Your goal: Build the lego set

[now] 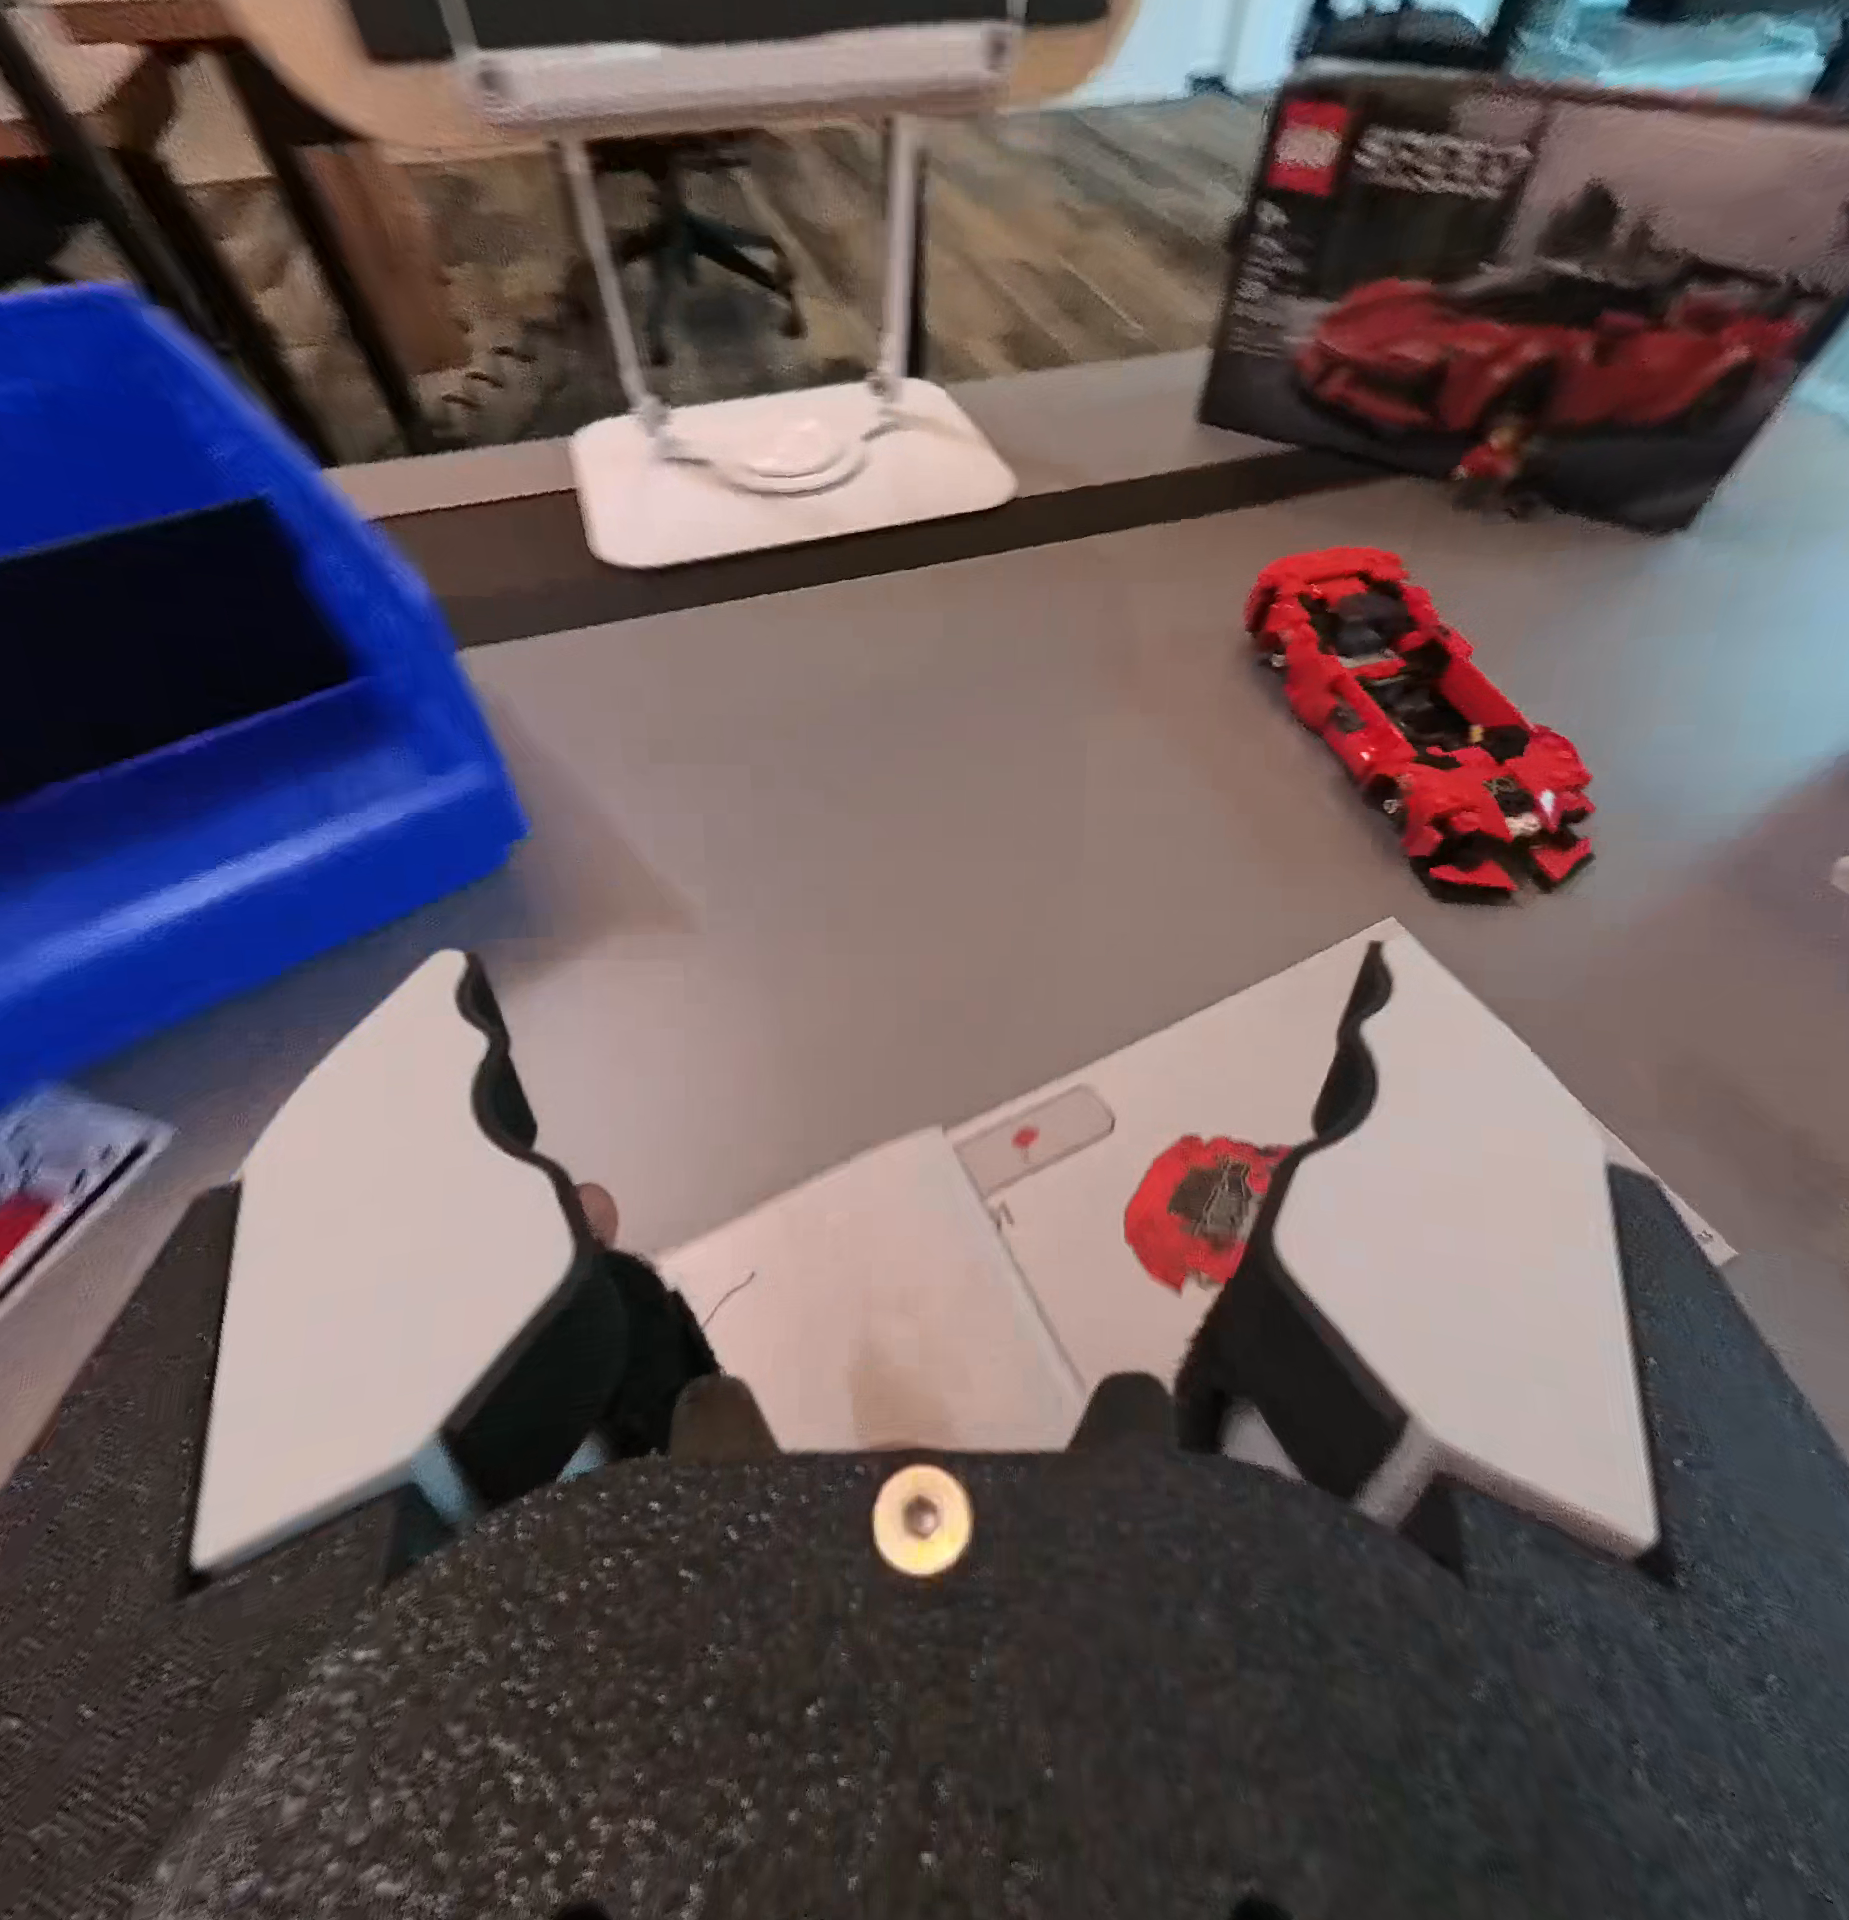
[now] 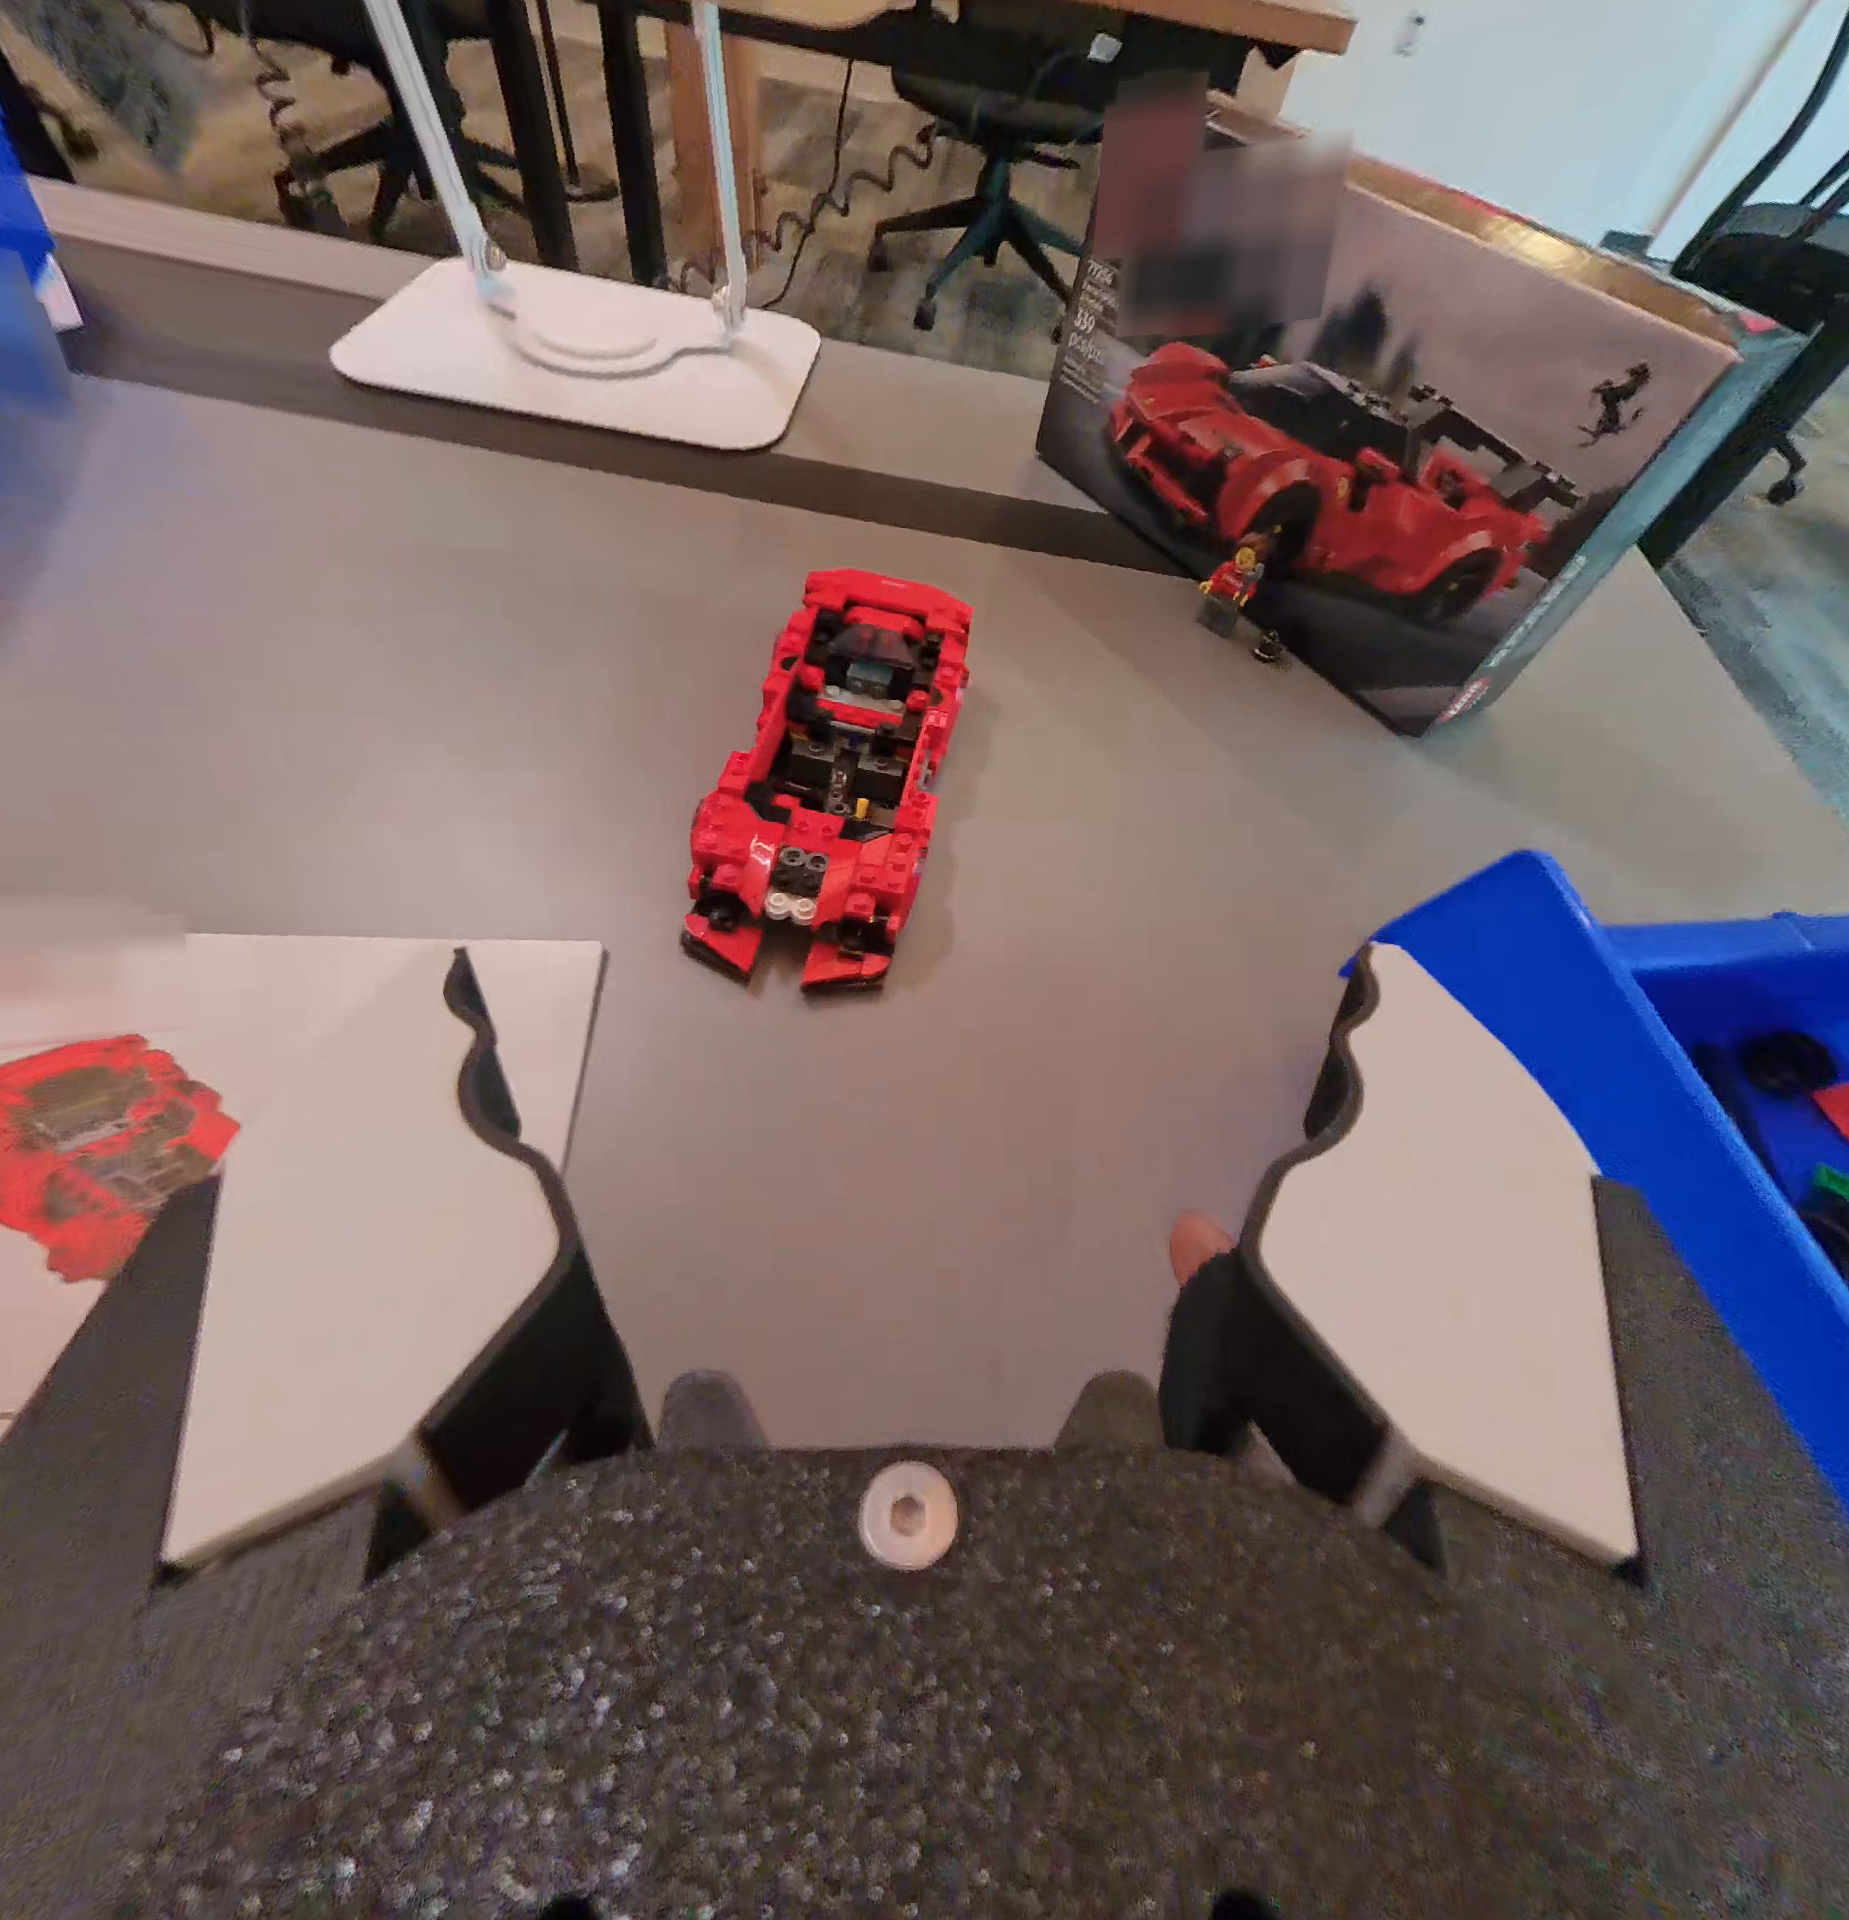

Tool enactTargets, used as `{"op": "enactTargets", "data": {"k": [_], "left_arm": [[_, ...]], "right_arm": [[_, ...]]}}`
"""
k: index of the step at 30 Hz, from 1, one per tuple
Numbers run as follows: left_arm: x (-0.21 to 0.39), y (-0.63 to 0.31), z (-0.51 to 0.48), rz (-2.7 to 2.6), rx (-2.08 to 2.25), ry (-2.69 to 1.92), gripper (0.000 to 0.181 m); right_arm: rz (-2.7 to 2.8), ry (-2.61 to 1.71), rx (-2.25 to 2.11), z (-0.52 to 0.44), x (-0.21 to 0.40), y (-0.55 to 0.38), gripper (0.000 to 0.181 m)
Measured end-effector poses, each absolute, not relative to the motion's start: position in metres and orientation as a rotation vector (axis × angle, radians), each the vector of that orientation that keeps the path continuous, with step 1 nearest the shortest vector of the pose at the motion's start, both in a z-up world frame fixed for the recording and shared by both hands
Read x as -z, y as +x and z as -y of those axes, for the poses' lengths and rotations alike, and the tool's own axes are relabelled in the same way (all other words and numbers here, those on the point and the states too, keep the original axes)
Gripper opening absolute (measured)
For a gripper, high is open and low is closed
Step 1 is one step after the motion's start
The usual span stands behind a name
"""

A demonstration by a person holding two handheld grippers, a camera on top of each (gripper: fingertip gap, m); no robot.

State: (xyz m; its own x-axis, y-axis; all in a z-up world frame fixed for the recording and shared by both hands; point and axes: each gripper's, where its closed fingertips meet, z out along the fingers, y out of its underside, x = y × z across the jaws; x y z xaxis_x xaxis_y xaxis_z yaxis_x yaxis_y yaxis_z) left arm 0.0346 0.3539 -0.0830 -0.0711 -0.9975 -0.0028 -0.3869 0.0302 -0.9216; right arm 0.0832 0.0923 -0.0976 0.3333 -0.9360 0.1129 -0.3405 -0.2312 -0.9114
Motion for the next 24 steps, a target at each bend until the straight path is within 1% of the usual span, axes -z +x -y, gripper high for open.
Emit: {"op": "enactTargets", "data": {"k": [5, 10, 17, 24], "left_arm": [[0.081, -0.026, -0.381, -1.407, 0.915, -1.474, 0.146], [0.079, -0.071, -0.376, -1.375, 0.884, -1.476, 0.146], [0.085, -0.1, -0.374, -1.345, 0.825, -1.466, 0.146], [0.086, -0.111, -0.38, -1.334, 0.811, -1.477, 0.146]], "right_arm": [[-1.124, -1.691, 0.858, -0.106, 0.093, 0.051, 0.148], [-1.095, -1.723, 0.849, -0.12, 0.095, 0.018, 0.148], [-1.061, -1.731, 0.922, -0.123, 0.081, -0.008, 0.148], [-1.065, -1.736, 0.922, -0.119, 0.087, -0.025, 0.148]]}}
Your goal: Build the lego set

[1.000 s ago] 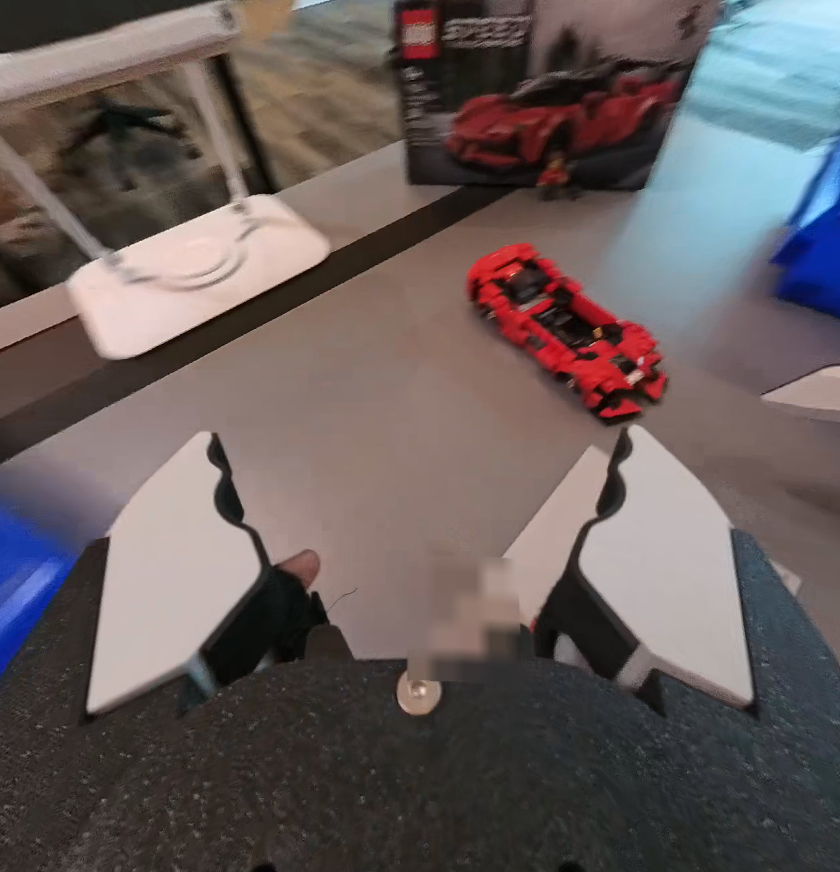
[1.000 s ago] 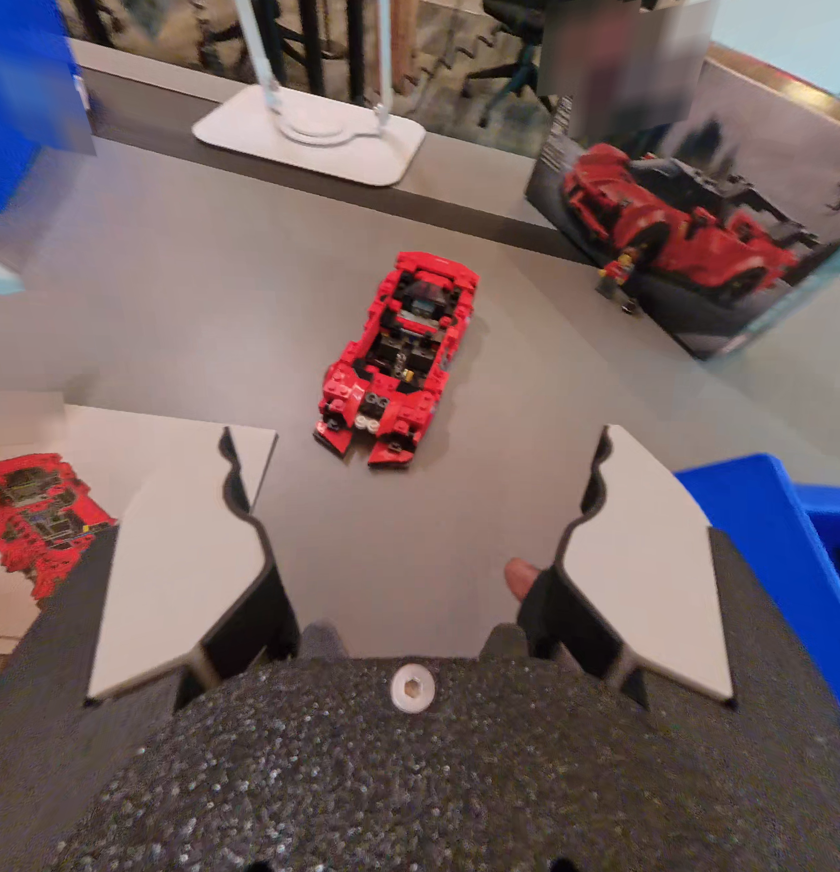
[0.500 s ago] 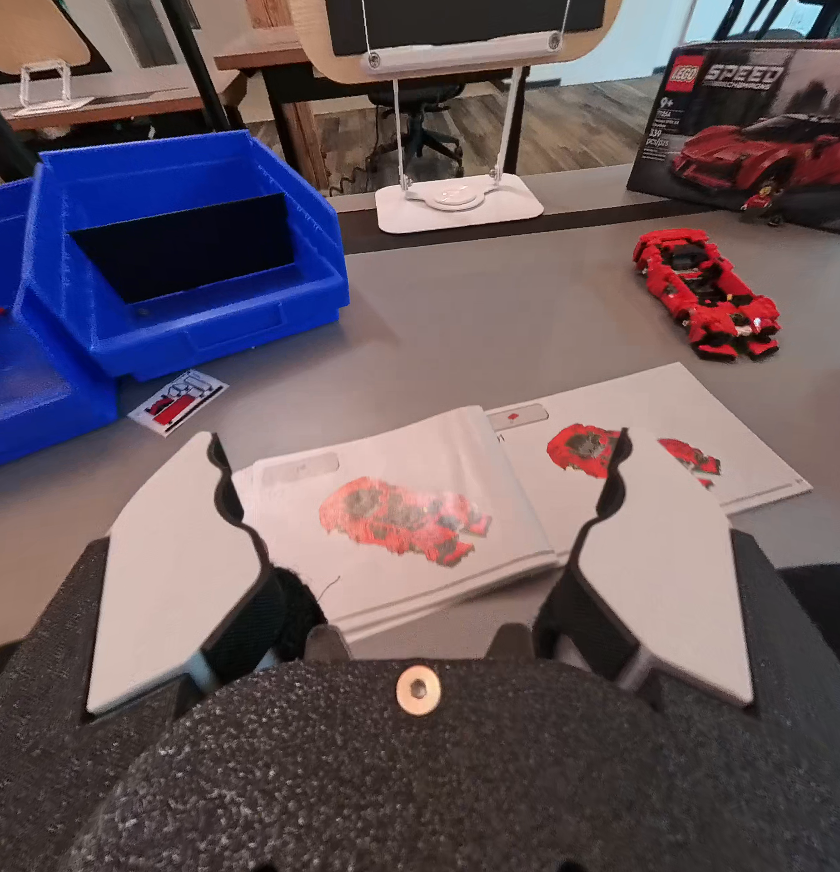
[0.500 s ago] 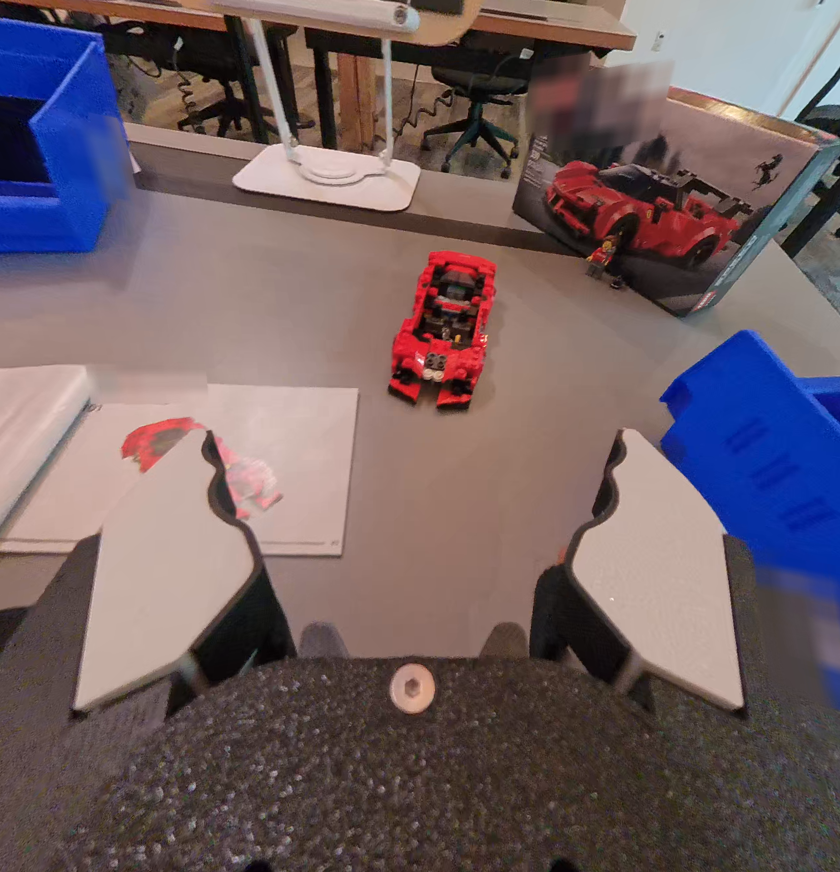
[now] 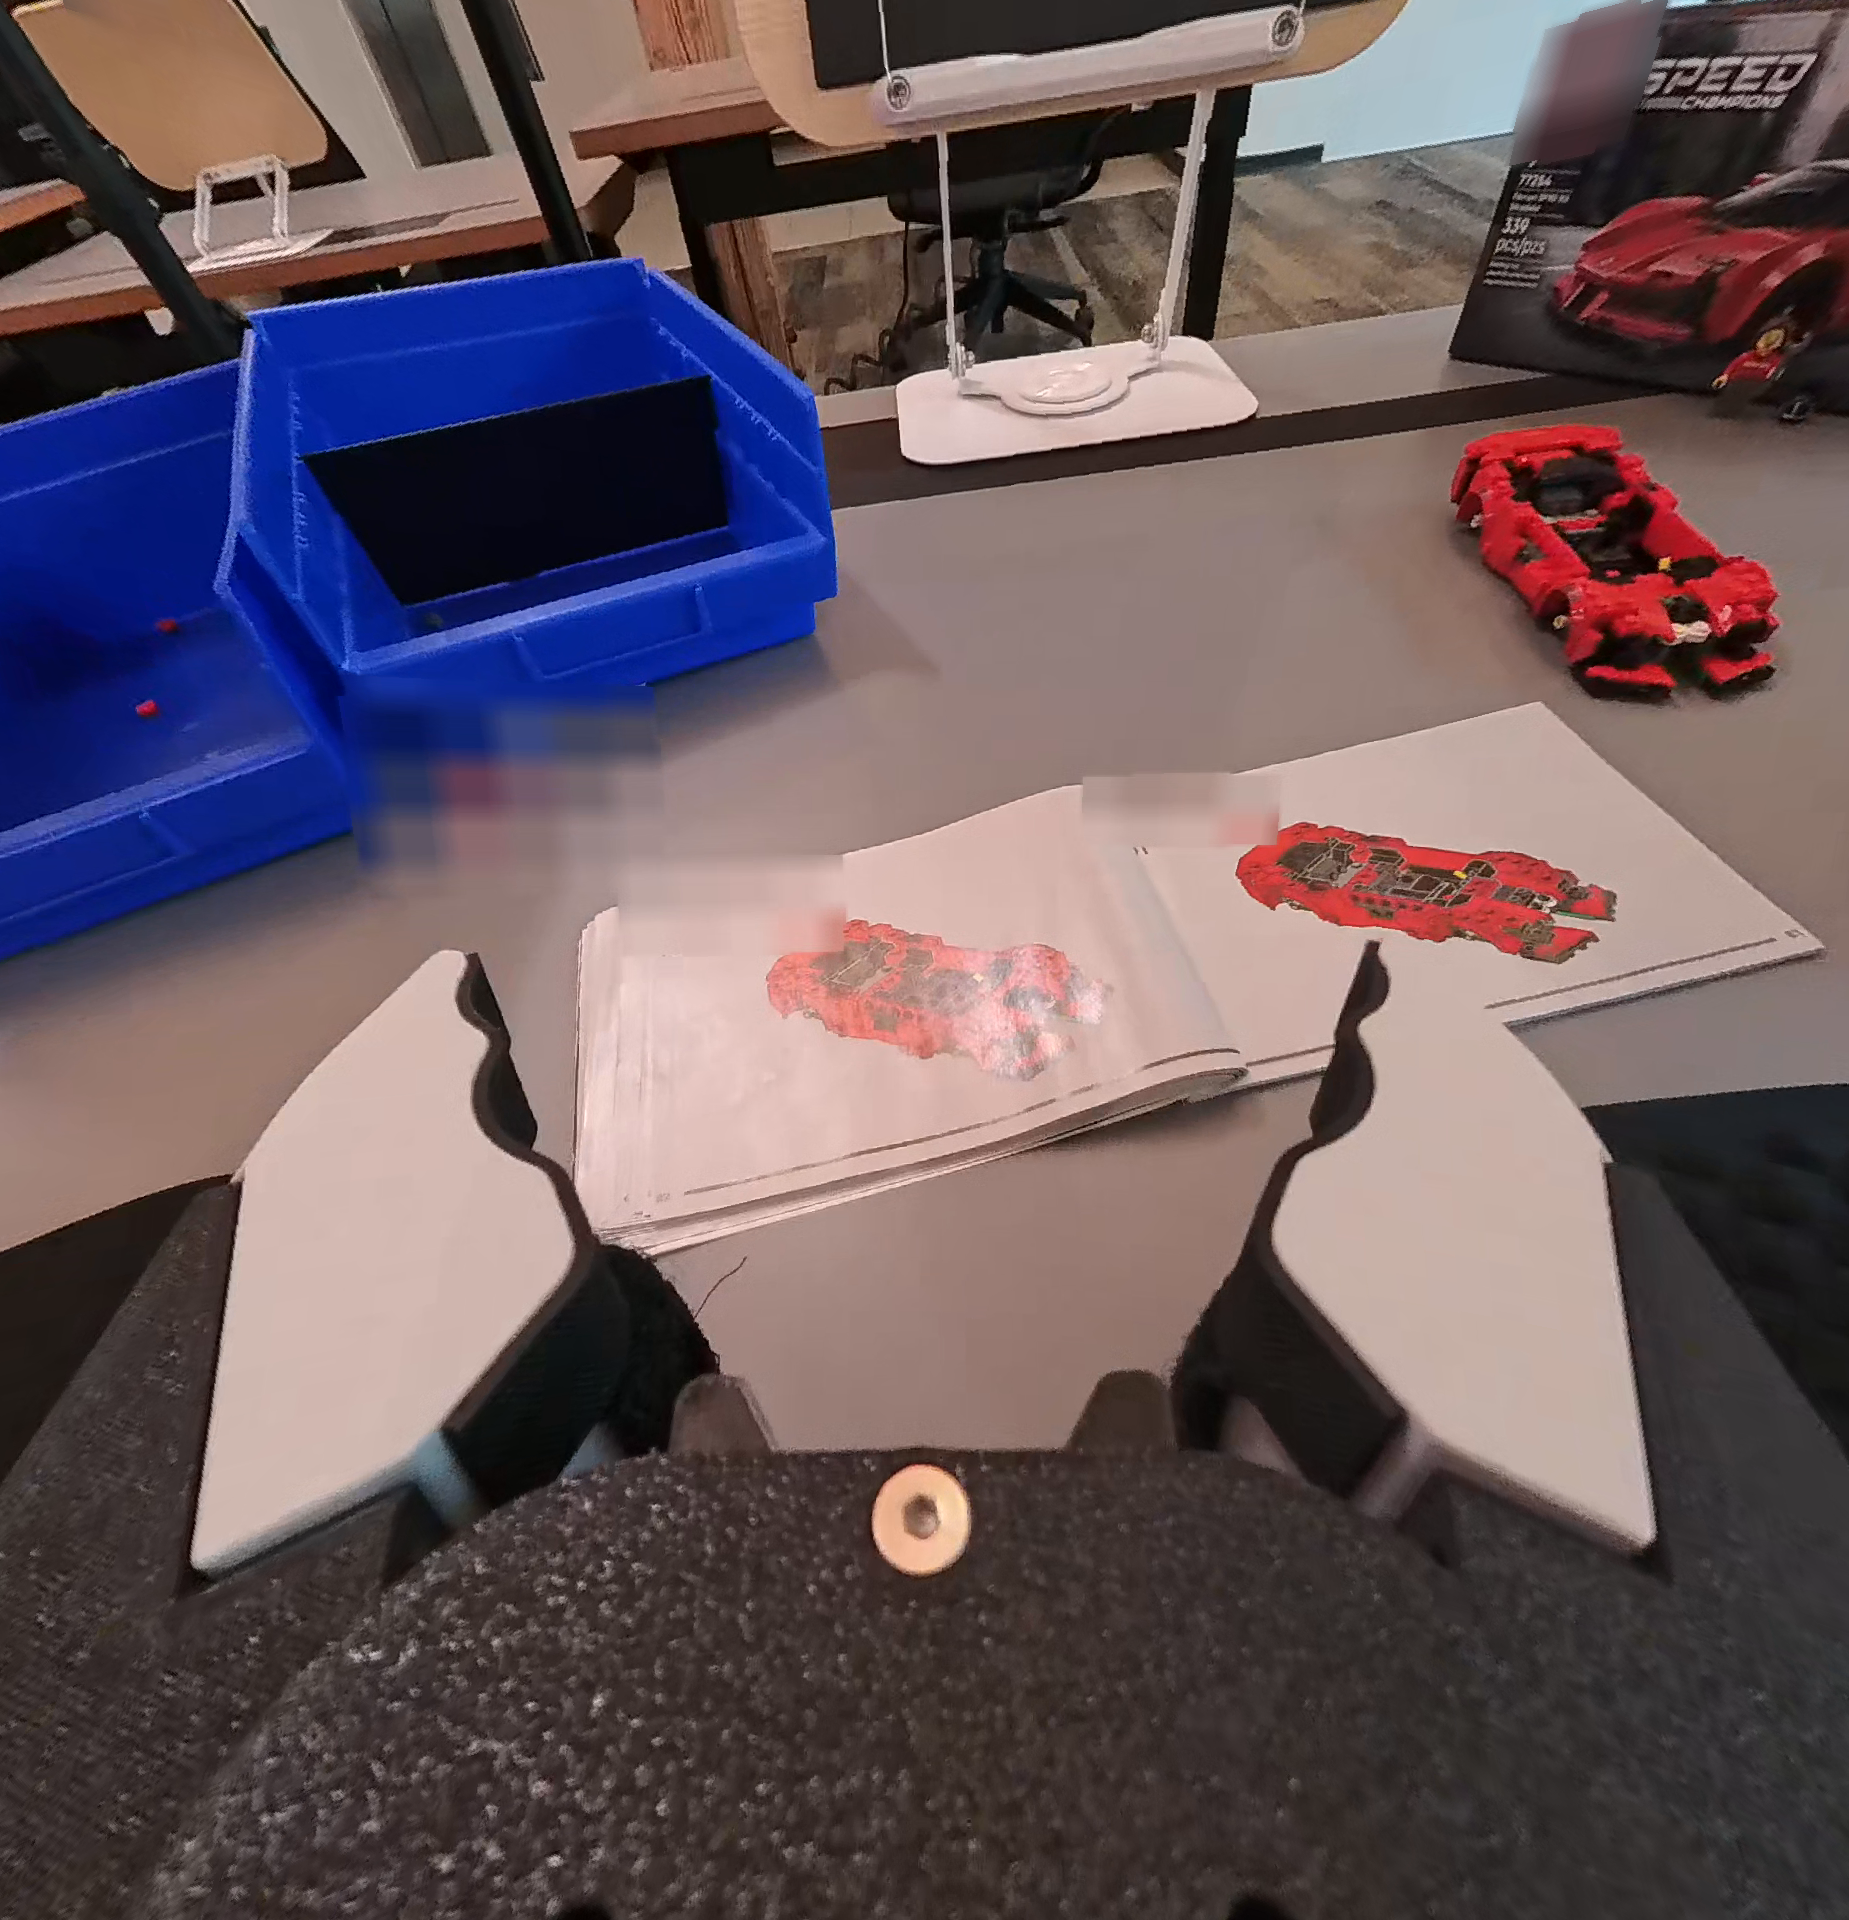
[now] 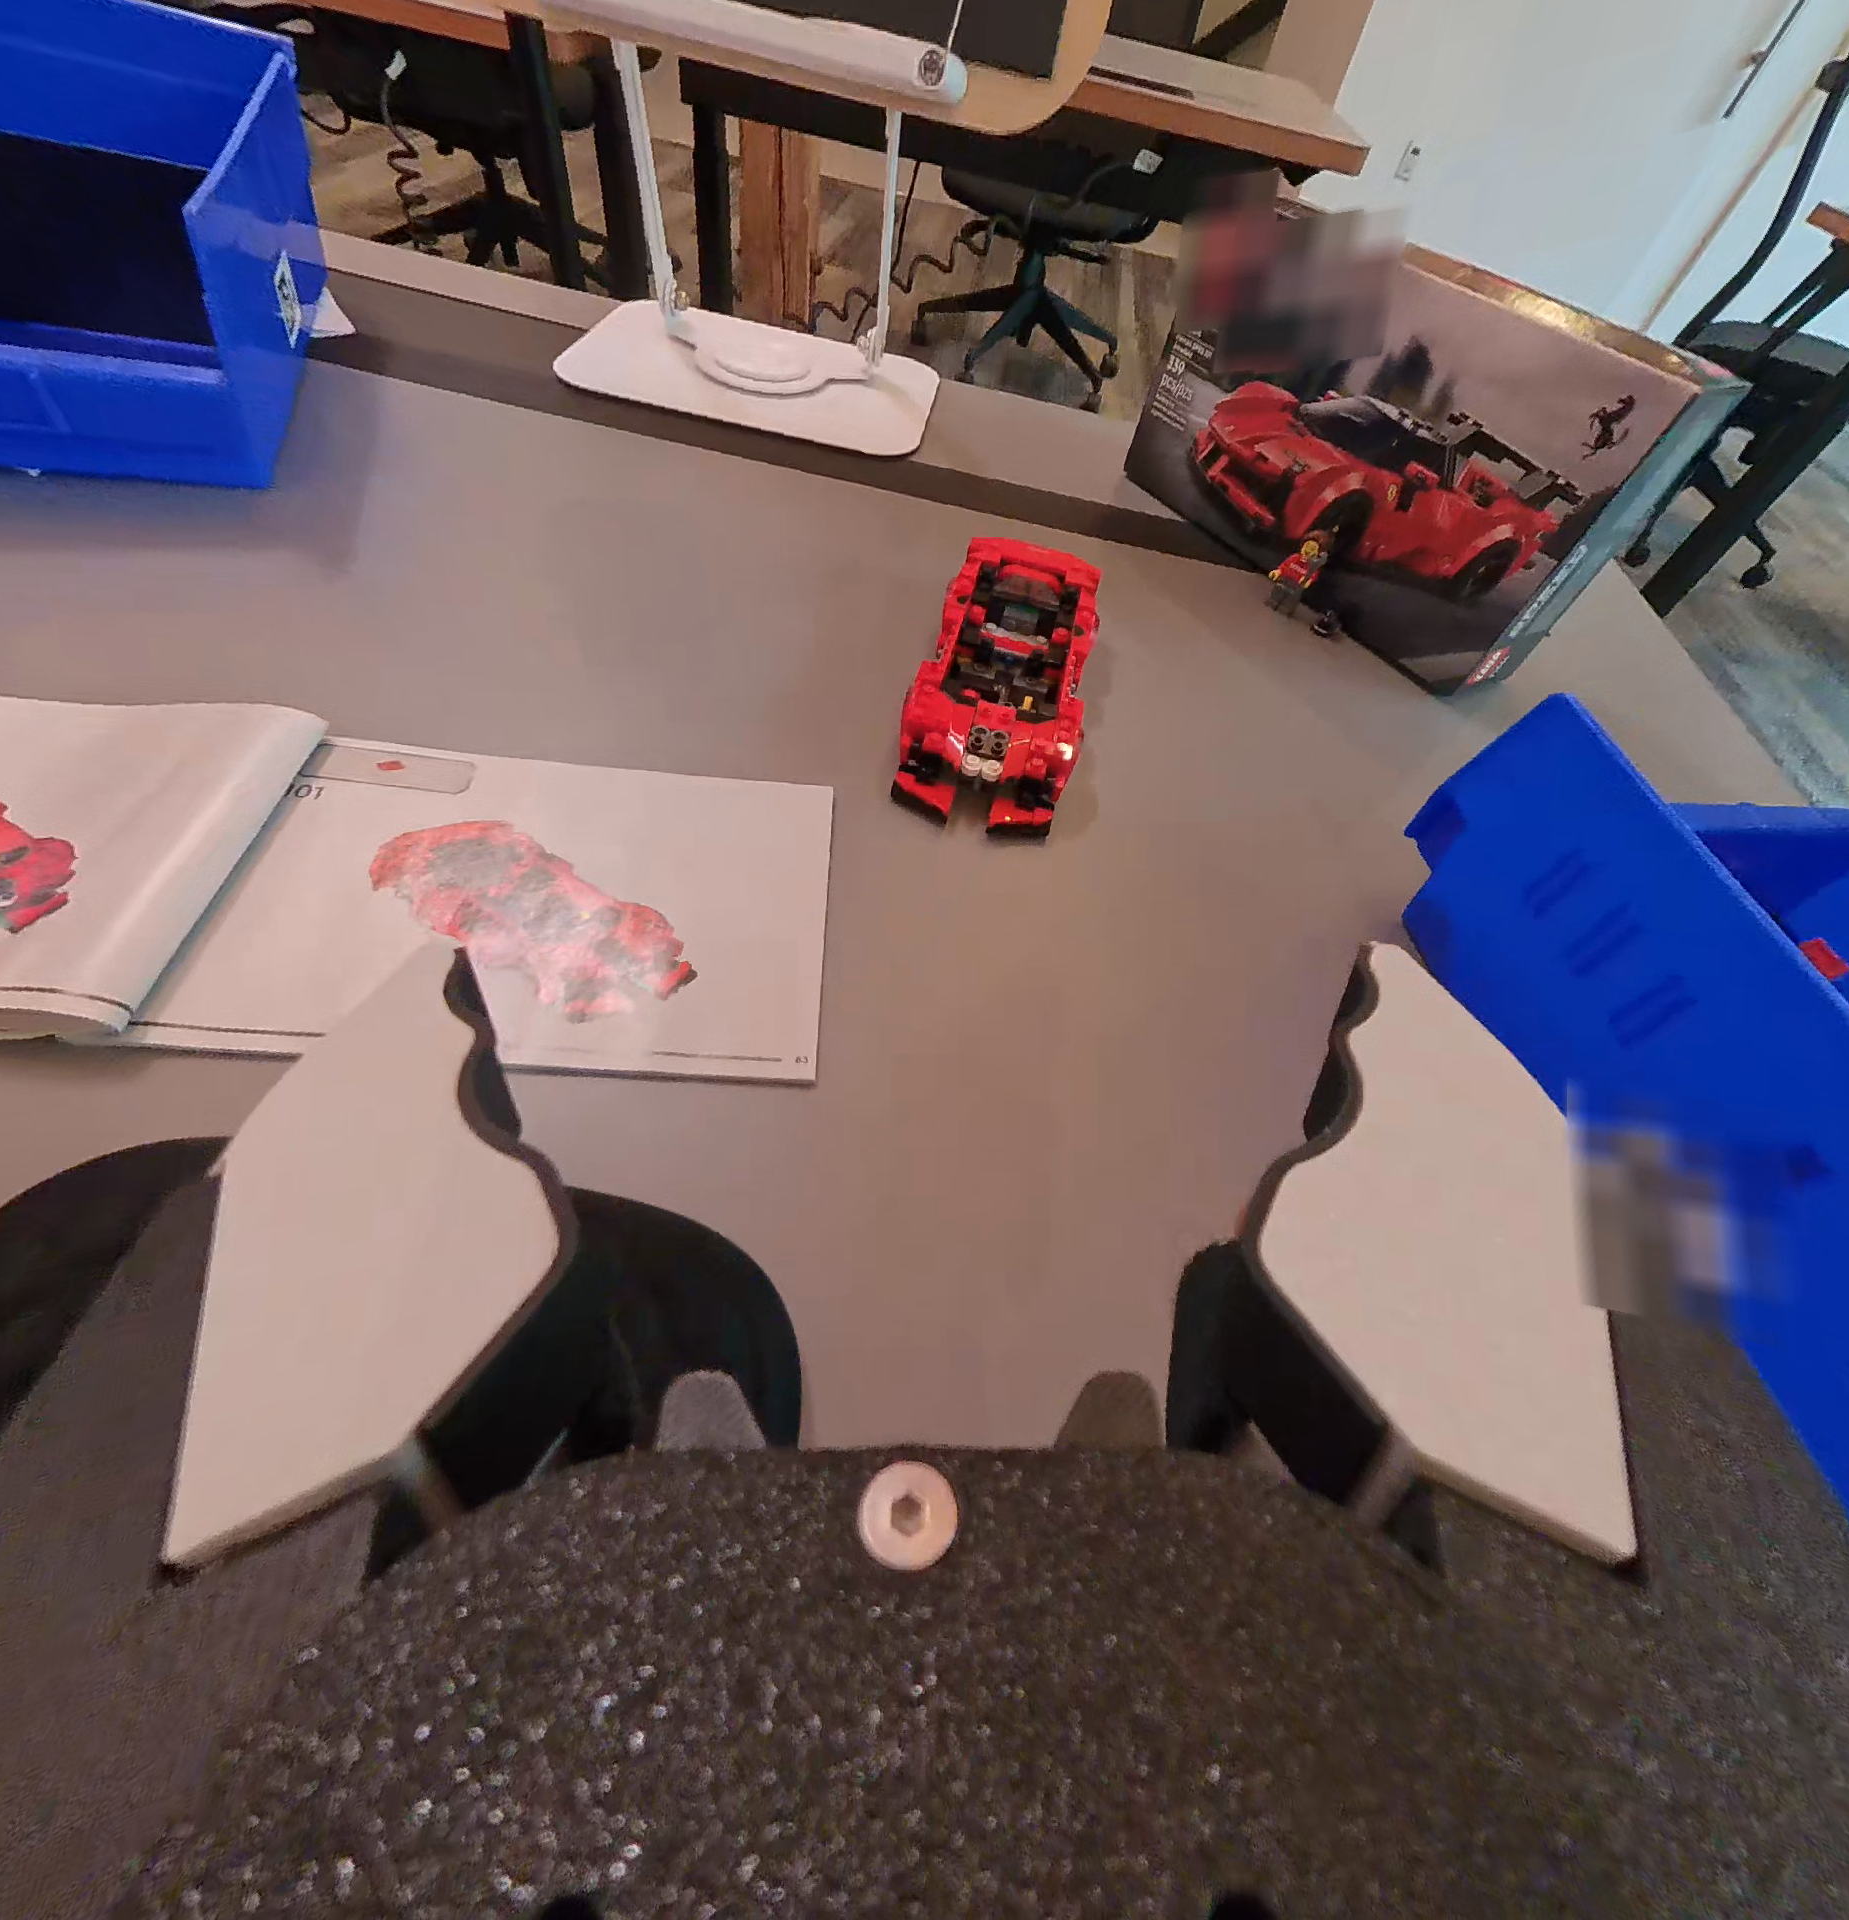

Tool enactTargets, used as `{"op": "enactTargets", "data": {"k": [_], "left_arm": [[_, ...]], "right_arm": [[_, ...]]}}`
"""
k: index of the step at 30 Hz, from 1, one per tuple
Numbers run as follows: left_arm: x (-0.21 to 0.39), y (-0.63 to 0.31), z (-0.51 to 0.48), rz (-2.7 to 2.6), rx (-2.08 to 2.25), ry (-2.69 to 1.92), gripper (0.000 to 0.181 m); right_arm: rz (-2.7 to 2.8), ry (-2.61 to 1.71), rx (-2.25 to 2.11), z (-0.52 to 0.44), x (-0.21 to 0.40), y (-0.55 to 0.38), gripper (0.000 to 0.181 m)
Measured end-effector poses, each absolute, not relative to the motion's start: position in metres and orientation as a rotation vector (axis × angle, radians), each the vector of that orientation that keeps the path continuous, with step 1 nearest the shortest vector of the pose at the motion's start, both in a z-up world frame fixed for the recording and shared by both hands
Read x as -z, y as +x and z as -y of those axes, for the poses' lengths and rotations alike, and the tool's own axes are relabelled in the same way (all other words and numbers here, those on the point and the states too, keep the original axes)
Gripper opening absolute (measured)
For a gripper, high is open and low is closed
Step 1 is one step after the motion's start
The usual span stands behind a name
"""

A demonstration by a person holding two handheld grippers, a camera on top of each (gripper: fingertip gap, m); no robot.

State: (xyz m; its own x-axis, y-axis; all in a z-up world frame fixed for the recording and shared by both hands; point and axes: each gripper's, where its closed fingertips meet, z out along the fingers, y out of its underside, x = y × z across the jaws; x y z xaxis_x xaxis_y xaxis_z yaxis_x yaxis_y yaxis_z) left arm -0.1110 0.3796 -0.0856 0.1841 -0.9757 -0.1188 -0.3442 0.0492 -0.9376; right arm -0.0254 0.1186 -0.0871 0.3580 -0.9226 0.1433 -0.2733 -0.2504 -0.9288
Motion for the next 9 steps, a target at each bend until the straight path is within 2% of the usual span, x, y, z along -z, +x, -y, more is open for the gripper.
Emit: {"op": "enactTargets", "data": {"k": [9], "left_arm": [[0.0802, -0.1083, -0.3766, -1.335, 0.782, -1.449, 0.146]], "right_arm": [[-1.076, -1.747, 0.945, -0.1105, 0.0883, -0.0221, 0.147]]}}
